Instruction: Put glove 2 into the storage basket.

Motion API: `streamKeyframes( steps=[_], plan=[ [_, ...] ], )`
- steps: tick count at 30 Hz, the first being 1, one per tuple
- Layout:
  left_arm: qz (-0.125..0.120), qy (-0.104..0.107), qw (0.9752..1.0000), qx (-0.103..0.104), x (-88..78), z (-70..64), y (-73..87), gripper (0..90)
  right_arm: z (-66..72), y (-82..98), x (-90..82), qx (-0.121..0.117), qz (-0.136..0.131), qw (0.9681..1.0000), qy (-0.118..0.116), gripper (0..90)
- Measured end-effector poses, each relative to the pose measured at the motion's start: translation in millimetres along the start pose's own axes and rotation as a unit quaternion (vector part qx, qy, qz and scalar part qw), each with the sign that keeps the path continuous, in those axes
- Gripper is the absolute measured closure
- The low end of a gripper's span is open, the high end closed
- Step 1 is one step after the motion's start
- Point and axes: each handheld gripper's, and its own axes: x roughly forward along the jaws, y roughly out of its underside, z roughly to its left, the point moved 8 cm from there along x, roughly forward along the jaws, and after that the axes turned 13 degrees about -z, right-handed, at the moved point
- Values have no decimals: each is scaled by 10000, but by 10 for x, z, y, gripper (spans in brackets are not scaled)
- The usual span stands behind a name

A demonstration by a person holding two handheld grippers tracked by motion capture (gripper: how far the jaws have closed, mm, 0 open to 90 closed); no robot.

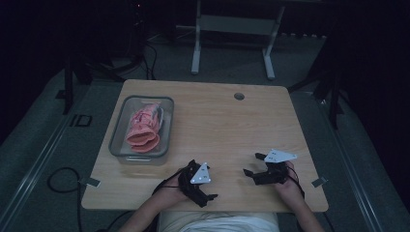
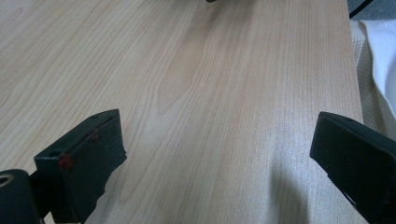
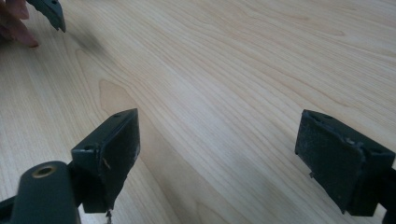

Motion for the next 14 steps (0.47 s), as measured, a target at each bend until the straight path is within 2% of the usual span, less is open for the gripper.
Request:
streamKeyframes(
  steps=[14],
  plan=[
    [-38,0,10000,-54,-10,28,14,25,-33,11,-5,41,-42,10000,18,141]
  ],
)
